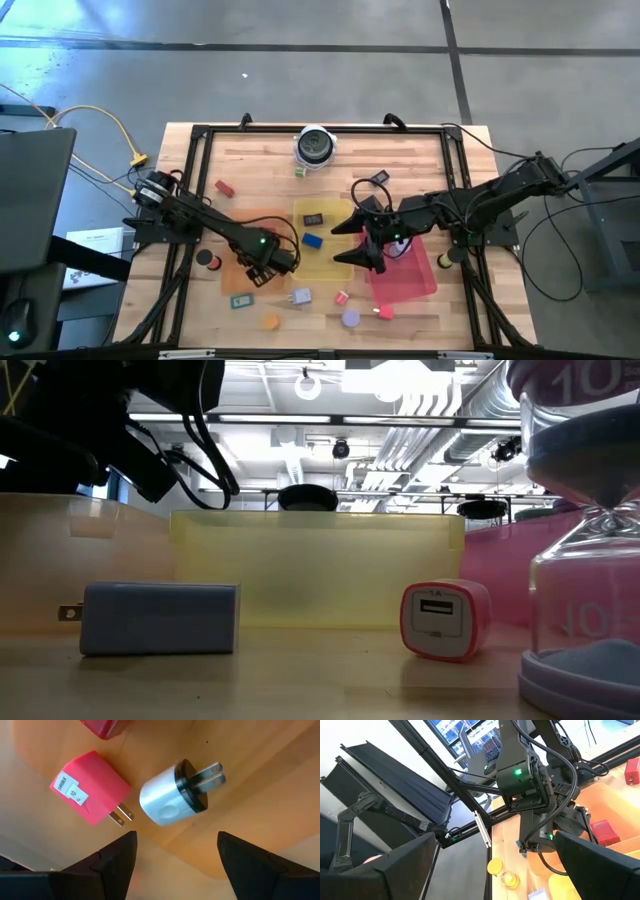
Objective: Pick & Place Office items
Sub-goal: Put the black hourglass timer into the red bin
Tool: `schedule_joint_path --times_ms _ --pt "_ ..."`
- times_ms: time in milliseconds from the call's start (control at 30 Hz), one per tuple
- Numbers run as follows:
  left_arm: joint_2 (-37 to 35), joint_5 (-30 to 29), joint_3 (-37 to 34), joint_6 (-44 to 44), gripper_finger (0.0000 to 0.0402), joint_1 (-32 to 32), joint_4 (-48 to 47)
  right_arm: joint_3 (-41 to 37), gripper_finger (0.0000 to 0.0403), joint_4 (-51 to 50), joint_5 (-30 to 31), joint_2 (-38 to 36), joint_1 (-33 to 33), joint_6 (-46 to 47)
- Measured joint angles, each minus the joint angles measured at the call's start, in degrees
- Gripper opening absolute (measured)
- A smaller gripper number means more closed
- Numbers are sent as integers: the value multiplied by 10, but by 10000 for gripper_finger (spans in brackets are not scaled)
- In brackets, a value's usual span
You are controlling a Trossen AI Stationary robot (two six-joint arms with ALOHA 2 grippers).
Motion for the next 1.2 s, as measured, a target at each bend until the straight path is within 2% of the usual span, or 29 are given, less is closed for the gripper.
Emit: schedule_joint_path --times_ms 300,567,800,1000,1100,1200 --pt "0 95 0 52 265 28 -39 0 398 0 0 0 0 2" --pt "-10 111 3 75 265 47 -44 0 398 0 0 0 4 2" --pt "-73 84 3 74 265 58 -44 0 398 -2 -2 0 5 1" --pt "-142 65 3 39 266 67 -45 0 398 -1 -5 0 5 1" --pt "-180 38 3 18 266 68 -45 0 398 0 -11 0 5 0" --pt "-221 -12 3 -14 266 68 -45 0 398 0 -11 0 5 0"
